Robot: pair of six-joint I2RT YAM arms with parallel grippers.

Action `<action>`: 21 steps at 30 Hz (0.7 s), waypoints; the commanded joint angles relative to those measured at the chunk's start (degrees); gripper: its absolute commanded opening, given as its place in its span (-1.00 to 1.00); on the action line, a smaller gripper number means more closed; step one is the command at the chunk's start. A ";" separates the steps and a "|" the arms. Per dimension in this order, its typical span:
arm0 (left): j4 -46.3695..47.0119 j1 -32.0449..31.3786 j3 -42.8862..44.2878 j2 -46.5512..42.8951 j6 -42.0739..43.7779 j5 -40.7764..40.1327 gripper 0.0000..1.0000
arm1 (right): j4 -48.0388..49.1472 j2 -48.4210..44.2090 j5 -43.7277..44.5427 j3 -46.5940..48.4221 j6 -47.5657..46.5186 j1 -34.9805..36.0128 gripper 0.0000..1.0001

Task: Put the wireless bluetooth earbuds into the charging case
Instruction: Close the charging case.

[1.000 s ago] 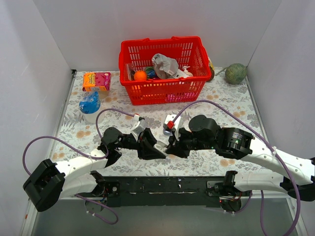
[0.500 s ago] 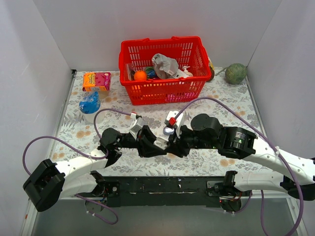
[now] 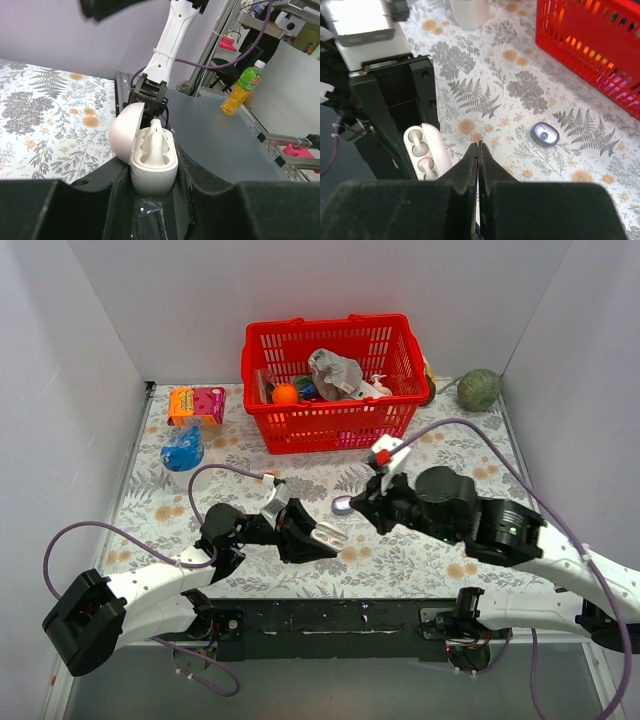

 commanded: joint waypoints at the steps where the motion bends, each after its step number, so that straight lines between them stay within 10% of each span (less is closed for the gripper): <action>1: -4.01 -0.45 0.98 -2.37 4.16 -2.24 -1.00 | 1.57 4.81 0.57 -0.57 1.78 -0.08 -0.97; 21: -5.51 -0.71 1.68 -2.90 5.92 -4.88 -1.00 | 1.75 8.77 -12.26 0.30 0.81 0.01 -0.97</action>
